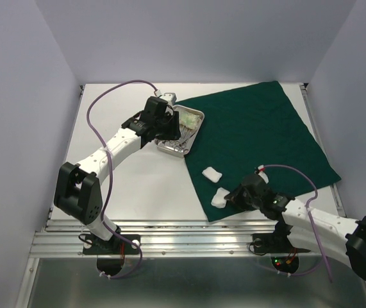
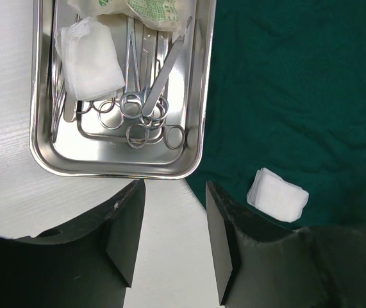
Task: Prepare the surgical pack
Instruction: Adjust the medical item in the surgical kit.
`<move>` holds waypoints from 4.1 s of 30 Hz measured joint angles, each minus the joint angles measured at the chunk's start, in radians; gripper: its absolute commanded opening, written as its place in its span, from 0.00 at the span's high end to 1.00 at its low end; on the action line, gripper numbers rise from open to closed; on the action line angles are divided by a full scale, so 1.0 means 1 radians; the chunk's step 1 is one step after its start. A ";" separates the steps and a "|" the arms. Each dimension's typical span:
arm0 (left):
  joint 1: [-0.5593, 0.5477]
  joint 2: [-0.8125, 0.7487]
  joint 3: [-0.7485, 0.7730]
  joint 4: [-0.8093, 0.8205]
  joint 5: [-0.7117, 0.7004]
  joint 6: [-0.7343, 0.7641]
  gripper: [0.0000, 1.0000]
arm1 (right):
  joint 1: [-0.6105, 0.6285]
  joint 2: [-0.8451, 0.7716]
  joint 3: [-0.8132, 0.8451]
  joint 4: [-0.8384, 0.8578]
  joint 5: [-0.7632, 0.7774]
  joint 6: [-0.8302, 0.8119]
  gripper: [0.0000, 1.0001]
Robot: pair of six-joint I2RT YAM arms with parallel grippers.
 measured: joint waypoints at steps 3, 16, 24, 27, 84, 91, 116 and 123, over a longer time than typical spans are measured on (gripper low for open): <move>0.000 0.000 0.000 0.000 0.000 0.001 0.46 | 0.000 0.008 0.050 -0.068 0.017 -0.066 0.98; 0.000 0.000 0.000 0.000 0.003 0.007 0.46 | -0.001 0.105 0.220 -0.273 0.096 -0.332 0.91; 0.000 0.000 0.000 0.000 0.005 0.008 0.46 | -0.009 0.253 0.295 -0.287 0.108 -0.459 0.63; 0.000 0.000 0.000 0.000 0.005 0.011 0.46 | -0.022 0.251 0.296 -0.287 0.108 -0.468 0.58; 0.000 0.015 0.000 -0.008 0.015 0.021 0.45 | -0.211 0.071 0.259 -0.162 -0.156 -0.547 0.99; 0.000 0.015 0.000 -0.018 0.008 0.026 0.45 | -0.266 0.207 0.417 -0.204 -0.279 -0.718 0.99; 0.006 0.015 0.000 -0.027 0.005 0.034 0.45 | -0.325 0.709 0.888 -0.445 -0.687 -1.304 0.99; 0.006 0.015 0.000 -0.027 0.005 0.033 0.45 | -0.349 0.751 0.914 -0.538 -0.713 -1.395 0.99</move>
